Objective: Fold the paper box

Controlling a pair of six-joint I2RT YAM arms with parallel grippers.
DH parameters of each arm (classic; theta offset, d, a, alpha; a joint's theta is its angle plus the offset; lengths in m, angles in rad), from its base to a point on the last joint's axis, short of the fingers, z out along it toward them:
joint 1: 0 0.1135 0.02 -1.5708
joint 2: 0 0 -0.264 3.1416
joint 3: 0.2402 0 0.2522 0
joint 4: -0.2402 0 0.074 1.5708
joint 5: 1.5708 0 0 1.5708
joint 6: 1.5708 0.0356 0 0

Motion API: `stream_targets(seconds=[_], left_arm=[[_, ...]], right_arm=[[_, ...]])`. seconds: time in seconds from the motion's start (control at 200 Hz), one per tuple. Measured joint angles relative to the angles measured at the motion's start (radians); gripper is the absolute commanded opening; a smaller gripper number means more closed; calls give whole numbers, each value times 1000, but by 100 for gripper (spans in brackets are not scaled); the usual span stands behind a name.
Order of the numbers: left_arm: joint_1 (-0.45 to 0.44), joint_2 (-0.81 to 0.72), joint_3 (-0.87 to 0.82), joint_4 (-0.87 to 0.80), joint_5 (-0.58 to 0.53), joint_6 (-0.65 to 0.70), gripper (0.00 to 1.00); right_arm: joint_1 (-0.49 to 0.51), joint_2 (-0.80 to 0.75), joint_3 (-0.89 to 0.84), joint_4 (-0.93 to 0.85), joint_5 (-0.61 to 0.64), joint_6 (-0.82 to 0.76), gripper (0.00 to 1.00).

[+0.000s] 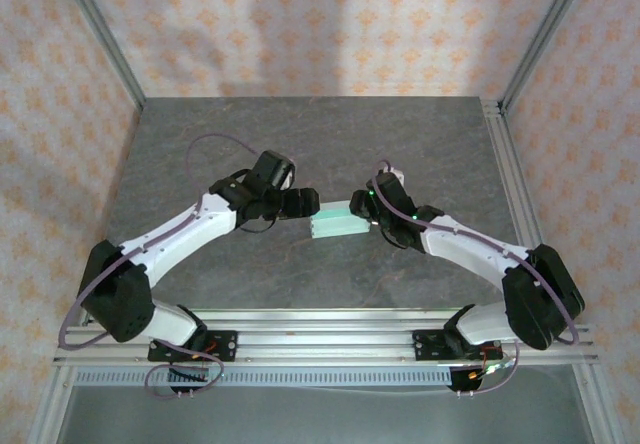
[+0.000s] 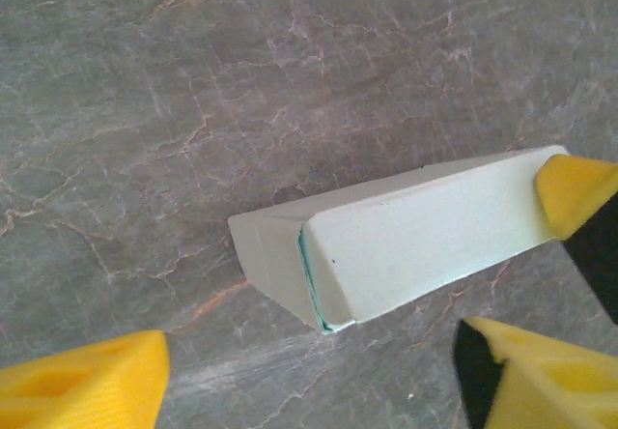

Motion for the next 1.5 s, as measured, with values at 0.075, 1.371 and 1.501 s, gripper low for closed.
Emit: stream_targets(seconds=[0.075,1.371,1.501], left_arm=[[2,43,18,-2,2,-13,61],[20,140,-18,118,95,0,16],[20,146,-16,127,99,11,16]], right_arm=[[0,-3,-3,3,-9,0,62],[-88,-61,-11,-42,-194,-7,44],[-119,-61,-30,-27,-229,13,37]])
